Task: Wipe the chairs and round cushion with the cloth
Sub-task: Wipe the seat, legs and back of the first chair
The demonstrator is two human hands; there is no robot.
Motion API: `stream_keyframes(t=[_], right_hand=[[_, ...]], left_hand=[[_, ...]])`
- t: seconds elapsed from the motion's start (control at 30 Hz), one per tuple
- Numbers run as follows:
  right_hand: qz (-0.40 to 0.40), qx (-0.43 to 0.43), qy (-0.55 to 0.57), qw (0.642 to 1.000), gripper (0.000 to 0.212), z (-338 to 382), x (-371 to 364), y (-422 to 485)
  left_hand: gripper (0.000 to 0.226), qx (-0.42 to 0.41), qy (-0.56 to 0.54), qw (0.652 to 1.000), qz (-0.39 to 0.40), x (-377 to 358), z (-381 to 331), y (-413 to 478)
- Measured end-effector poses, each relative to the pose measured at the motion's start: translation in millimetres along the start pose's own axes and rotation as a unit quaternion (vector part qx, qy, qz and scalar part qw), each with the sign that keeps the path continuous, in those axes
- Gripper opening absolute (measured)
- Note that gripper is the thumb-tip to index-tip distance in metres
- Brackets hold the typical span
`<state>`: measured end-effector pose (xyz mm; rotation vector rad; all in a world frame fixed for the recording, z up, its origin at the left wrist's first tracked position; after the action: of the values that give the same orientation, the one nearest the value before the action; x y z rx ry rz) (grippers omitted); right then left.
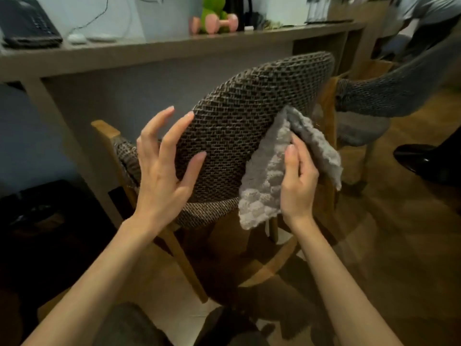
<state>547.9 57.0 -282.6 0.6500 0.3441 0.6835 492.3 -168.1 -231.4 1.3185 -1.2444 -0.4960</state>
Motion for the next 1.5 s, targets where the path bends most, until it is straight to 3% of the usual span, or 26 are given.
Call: stream_keyframes(t=[0.17, 0.23, 0.33, 0.5, 0.73, 0.9, 0.97, 1.1, 1.13, 1.2, 1.23, 1.27, 1.33, 1.4, 1.5], right_hand=[[0.015, 0.074, -0.129, 0.989, 0.044, -10, -3, 18], [0.041, 0.071, -0.133, 0.988, 0.06, -16, -9, 24], [0.02, 0.098, -0.15, 0.984, 0.078, -13, -9, 37], [-0.04, 0.103, -0.137, 0.984, 0.068, -6, -19, 29], [-0.117, 0.176, -0.08, 0.974, 0.048, 29, -4, 31], [-0.194, 0.13, -0.048, 0.971, 0.035, 45, 6, 65], [-0.168, 0.148, -0.039, 0.974, 0.036, 50, -9, 45], [-0.024, 0.311, -0.109, 0.944, 0.041, 60, -42, 11], [-0.008, 0.319, -0.085, 0.944, 0.037, 54, -38, 17], [-0.059, 0.18, 0.064, 0.98, 0.02, 28, -9, 49], [-0.126, 0.079, 0.122, 0.981, 0.01, 8, 8, 65], [-0.191, -0.015, 0.151, 0.97, 0.006, -12, 24, 76], [-0.24, -0.105, 0.159, 0.952, 0.005, -36, 30, 85], [-0.229, -0.059, 0.091, 0.967, 0.02, -21, 22, 76], [-0.157, 0.153, -0.004, 0.976, 0.033, 20, -11, 38]], left_hand=[[0.052, 0.007, -0.034, 0.999, 0.03, -9, 3, 22], [0.053, 0.006, -0.023, 0.999, 0.029, -12, 3, 24], [0.053, 0.013, -0.014, 1.0, 0.025, -15, 3, 23], [0.052, 0.019, 0.005, 1.0, 0.015, -15, 5, 23], [0.05, 0.022, -0.012, 1.0, 0.003, -14, 4, 24], [0.05, 0.031, -0.054, 0.998, 0.007, -13, 4, 27], [0.049, 0.038, -0.064, 0.997, 0.004, -12, 4, 28], [0.046, 0.055, -0.057, 0.997, 0.004, -12, 0, 25], [0.045, 0.058, -0.055, 0.997, 0.002, -12, -1, 25], [0.044, 0.061, -0.049, 0.997, -0.002, -13, 0, 23], [0.044, 0.062, -0.045, 0.997, -0.004, -14, 1, 23], [0.044, 0.064, -0.041, 0.997, -0.006, -14, 2, 22], [0.045, 0.066, -0.032, 0.997, -0.013, -16, 4, 21], [0.045, 0.068, -0.019, 0.997, -0.019, -17, 6, 21], [0.045, 0.065, 0.0, 0.997, -0.037, -18, 6, 21]])
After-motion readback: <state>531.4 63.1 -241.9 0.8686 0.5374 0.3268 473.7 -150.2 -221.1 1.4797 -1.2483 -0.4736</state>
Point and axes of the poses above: each hand's wrist, its own y-axis towards the middle knuckle, its own x-axis out of the back of the hand, z = x × y, the point moved 9 cm from there along y, towards the middle knuckle, and after that the axes turned 1 degree about -z, right-handed, at the moved point
